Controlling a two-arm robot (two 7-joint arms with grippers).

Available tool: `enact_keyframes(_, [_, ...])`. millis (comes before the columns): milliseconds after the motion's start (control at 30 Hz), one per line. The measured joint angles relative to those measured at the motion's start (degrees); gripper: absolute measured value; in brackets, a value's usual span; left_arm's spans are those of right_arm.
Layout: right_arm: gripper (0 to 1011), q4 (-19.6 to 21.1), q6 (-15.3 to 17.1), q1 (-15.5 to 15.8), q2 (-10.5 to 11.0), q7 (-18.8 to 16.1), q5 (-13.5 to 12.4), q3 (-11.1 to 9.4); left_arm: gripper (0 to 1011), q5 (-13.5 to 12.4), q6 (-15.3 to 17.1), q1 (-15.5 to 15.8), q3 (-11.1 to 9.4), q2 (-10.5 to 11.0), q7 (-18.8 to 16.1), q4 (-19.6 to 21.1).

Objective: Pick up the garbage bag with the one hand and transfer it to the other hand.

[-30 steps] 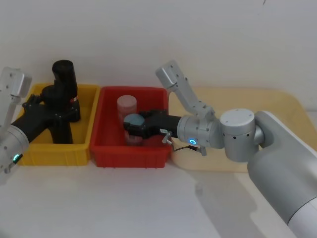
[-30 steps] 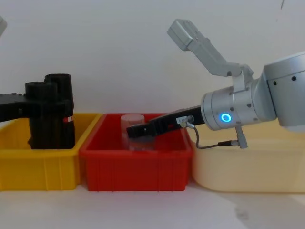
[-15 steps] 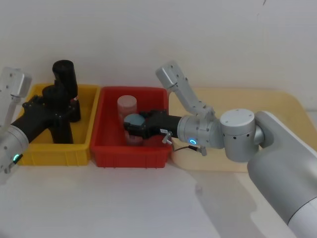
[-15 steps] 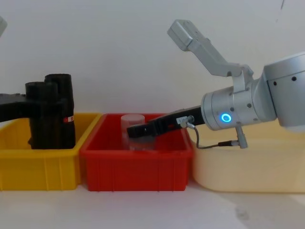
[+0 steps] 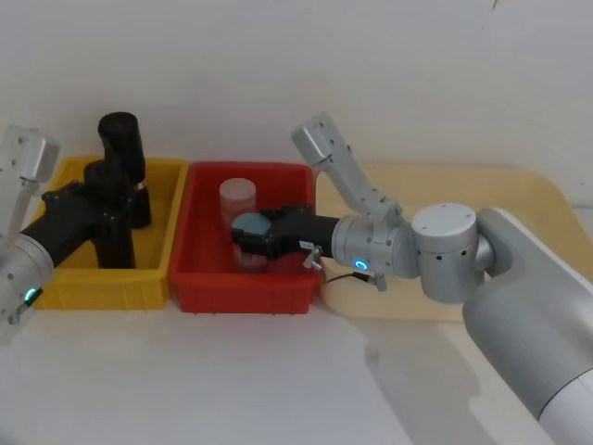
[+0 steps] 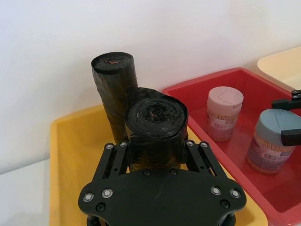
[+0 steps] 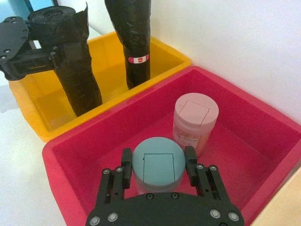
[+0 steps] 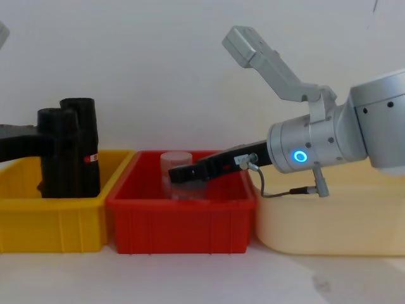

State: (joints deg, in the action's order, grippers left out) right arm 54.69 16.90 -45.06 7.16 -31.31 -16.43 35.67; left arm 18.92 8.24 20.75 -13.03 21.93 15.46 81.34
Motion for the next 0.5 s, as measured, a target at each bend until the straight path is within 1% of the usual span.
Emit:
enact_keyframes(133, [658, 0.0, 0.0, 0.0, 0.0, 0.0, 0.0, 0.0, 460, 0.0, 0.0, 0.0, 0.0, 0.0, 0.0, 0.0])
enact_keyframes(500, [658, 0.2, 0.01, 0.09, 0.03, -0.01, 0.0, -0.1, 460, -0.17, 0.0, -0.04, 0.01, 0.0, -0.03, 0.07])
